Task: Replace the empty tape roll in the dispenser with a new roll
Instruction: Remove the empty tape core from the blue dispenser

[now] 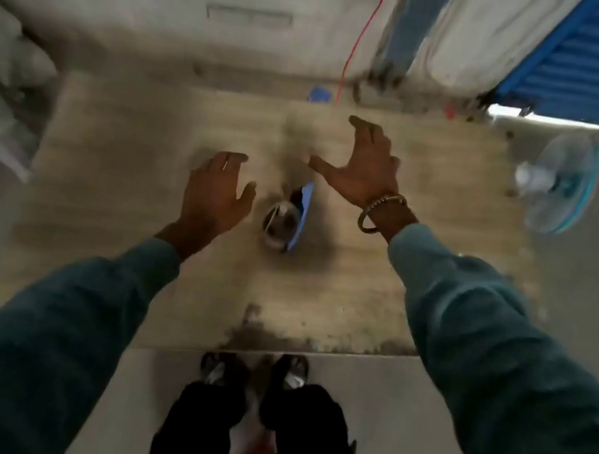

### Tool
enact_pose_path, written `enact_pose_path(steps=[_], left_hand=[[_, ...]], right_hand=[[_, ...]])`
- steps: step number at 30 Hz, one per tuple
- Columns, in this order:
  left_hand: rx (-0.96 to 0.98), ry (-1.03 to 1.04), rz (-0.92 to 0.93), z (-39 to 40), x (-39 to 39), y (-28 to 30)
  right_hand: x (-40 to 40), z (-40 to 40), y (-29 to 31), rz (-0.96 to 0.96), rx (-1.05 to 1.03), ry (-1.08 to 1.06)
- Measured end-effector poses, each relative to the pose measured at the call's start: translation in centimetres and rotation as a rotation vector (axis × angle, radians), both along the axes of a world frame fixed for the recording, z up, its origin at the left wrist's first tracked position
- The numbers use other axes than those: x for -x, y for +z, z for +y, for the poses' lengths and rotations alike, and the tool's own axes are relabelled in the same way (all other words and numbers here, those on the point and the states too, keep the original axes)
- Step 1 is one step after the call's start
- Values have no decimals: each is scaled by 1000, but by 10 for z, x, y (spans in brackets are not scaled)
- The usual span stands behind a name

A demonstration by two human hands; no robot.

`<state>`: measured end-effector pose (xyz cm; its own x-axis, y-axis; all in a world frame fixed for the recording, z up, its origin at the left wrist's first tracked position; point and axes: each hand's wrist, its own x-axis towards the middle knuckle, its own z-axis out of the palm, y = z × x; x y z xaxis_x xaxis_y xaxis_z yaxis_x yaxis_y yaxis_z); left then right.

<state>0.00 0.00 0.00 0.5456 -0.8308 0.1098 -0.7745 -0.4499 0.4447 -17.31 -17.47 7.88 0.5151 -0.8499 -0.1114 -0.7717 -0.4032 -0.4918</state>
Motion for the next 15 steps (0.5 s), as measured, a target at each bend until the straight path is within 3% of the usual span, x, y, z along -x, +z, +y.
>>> enact_pose_path(steps=[4, 7, 12, 15], left_hand=[[163, 34, 150, 30, 29, -106], [302, 158, 120, 24, 38, -136], [394, -2, 78, 28, 50, -133], [374, -90, 183, 44, 68, -123]], right_hand=[[14, 42, -118, -180, -244, -120], [13, 65, -166, -291, -198, -197], [9, 96, -175, -413, -158, -176], [13, 109, -169, -410, -159, -172]])
